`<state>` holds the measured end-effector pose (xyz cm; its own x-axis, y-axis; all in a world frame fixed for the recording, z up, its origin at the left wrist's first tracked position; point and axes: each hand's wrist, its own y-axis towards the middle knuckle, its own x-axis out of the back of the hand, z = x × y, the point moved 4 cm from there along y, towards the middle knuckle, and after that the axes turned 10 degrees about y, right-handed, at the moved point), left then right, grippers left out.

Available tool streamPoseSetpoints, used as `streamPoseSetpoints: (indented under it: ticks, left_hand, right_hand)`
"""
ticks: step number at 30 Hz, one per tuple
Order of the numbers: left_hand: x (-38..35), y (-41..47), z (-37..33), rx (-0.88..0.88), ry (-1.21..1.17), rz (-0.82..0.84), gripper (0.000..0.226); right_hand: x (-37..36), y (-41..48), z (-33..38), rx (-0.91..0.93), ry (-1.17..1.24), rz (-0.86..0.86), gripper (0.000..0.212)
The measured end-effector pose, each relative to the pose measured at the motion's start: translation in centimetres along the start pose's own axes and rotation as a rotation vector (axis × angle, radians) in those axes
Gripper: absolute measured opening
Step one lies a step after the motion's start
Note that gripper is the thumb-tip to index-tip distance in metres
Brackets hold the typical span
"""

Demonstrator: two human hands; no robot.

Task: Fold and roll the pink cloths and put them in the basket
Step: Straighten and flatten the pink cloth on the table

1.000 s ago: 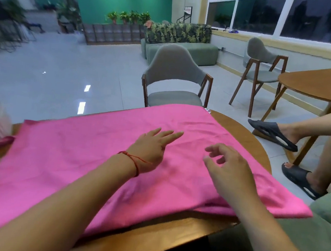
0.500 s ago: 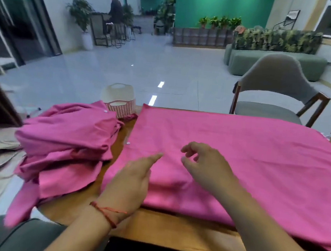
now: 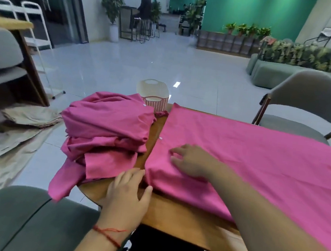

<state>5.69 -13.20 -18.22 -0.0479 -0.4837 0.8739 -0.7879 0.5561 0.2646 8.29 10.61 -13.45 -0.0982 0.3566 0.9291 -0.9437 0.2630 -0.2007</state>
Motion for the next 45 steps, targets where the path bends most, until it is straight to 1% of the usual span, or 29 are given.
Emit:
streamPoseSetpoints:
  ticks: [3,6,7,9,10,11,13,14,16,17,18,19,21,22,23,24,26,28,29,30,32,33,34,35,37,40,43,45]
  left_hand:
    - [0.3,0.1,-1.7,-0.142,-0.097,-0.045,0.053]
    - [0.6,-0.4,-3.9,-0.258,-0.094,-0.076,0.051]
    - [0.5,-0.6,-4.5,-0.29,-0.085,-0.078,0.052]
    - [0.1,-0.7,-5.2,-0.332,-0.049,-0.064,0.056]
    - [0.0,-0.8,-5.5,-0.341,-0.014,-0.062,0.057]
    - [-0.1,-0.9,-5.7,-0.354,0.03,-0.063,0.059]
    - [-0.4,-1.0,-6.1,-0.39,0.096,-0.039,0.061]
    - [-0.5,-1.0,-6.4,-0.418,0.108,-0.022,0.062]
    - [-0.4,-1.0,-6.9,-0.497,0.054,-0.014,0.06]
    - [0.0,-0.9,-7.0,-0.516,-0.025,-0.019,0.058]
    - [0.6,-0.8,-6.8,-0.501,-0.133,-0.046,0.053]
    - [1.2,-0.4,-6.2,-0.445,-0.245,-0.113,0.046]
    - [2.1,0.6,-3.5,-0.229,-0.343,-0.27,0.034]
    - [2.3,1.2,-2.0,-0.111,-0.34,-0.289,0.03]
    - [2.3,1.9,-0.7,-0.028,-0.325,-0.269,0.03]
    - [2.2,2.4,0.1,0.004,-0.299,-0.233,0.031]
    - [1.9,3.4,0.4,-0.049,-0.244,-0.154,0.038]
    - [1.2,4.5,-0.3,-0.124,-0.186,-0.045,0.047]
    - [0.9,5.0,-0.7,-0.145,-0.161,0.011,0.046]
    - [0.5,5.5,-0.9,-0.166,-0.164,0.049,0.04]
    - [0.2,5.9,-1.3,-0.208,-0.226,0.057,0.017]
    - [0.5,5.7,-1.4,-0.207,-0.271,0.042,0.009]
    - [1.0,5.3,-1.5,-0.184,-0.337,0.049,0.008]
    - [1.4,4.8,-1.7,-0.142,-0.43,0.077,0.012]
    - [1.8,3.5,-1.5,-0.061,-0.648,0.153,0.019]
    - [2.5,1.5,-1.4,-0.047,-0.844,0.201,0.023]
    - [3.5,-0.5,-0.9,-0.14,-0.902,0.207,0.027]
    - [4.2,-2.0,-0.2,-0.232,-0.849,0.22,0.036]
  right_hand:
    - [0.4,1.4,0.1,-0.021,-0.017,0.085,0.054]
    - [0.7,1.9,-0.2,-0.069,0.035,0.149,0.06]
    - [0.9,1.9,-0.2,-0.082,0.064,0.156,0.066]
    - [1.4,1.7,-0.4,-0.154,0.172,0.133,0.092]
    - [1.7,1.4,-0.2,-0.184,0.232,0.135,0.099]
    - [1.9,1.2,0.2,-0.201,0.279,0.144,0.098]
    - [2.2,1.1,0.8,-0.218,0.317,0.177,0.082]
    - [2.2,1.3,0.7,-0.205,0.291,0.194,0.072]
    - [1.8,1.6,0.5,-0.166,0.172,0.223,0.041]
    - [1.5,1.7,0.3,-0.161,0.142,0.211,0.036]
    - [1.2,1.8,-0.1,-0.173,0.136,0.199,0.033]
    - [1.1,1.8,-0.4,-0.187,0.143,0.188,0.034]
    - [1.0,1.7,-0.3,-0.179,0.117,0.205,0.038]
    - [0.9,1.8,-0.3,-0.171,0.095,0.221,0.044]
    - [0.9,1.9,-0.4,-0.167,0.067,0.233,0.051]
    - [1.0,1.8,-0.4,-0.169,0.045,0.249,0.058]
    - [0.9,2.1,-0.7,-0.165,0.021,0.26,0.06]
    - [0.6,2.3,-1.1,-0.152,0.002,0.263,0.055]
    - [0.5,2.6,-1.4,-0.147,0.006,0.261,0.054]
    - [0.4,2.7,-1.5,-0.144,0.014,0.261,0.054]
    - [0.4,2.7,-1.5,-0.123,0.06,0.262,0.059]
    - [0.6,2.6,-1.4,-0.123,0.138,0.248,0.066]
    - [1.0,2.2,-1.1,-0.141,0.246,0.233,0.076]
    - [1.2,2.0,-1.1,-0.168,0.353,0.231,0.084]
    - [1.6,1.6,-1.0,-0.202,0.498,0.259,0.085]
    - [1.8,1.9,-1.4,-0.219,0.538,0.241,0.083]
    - [1.0,2.6,-1.8,-0.22,0.539,0.215,0.08]
    - [0.7,2.8,-1.8,-0.203,0.488,0.213,0.079]
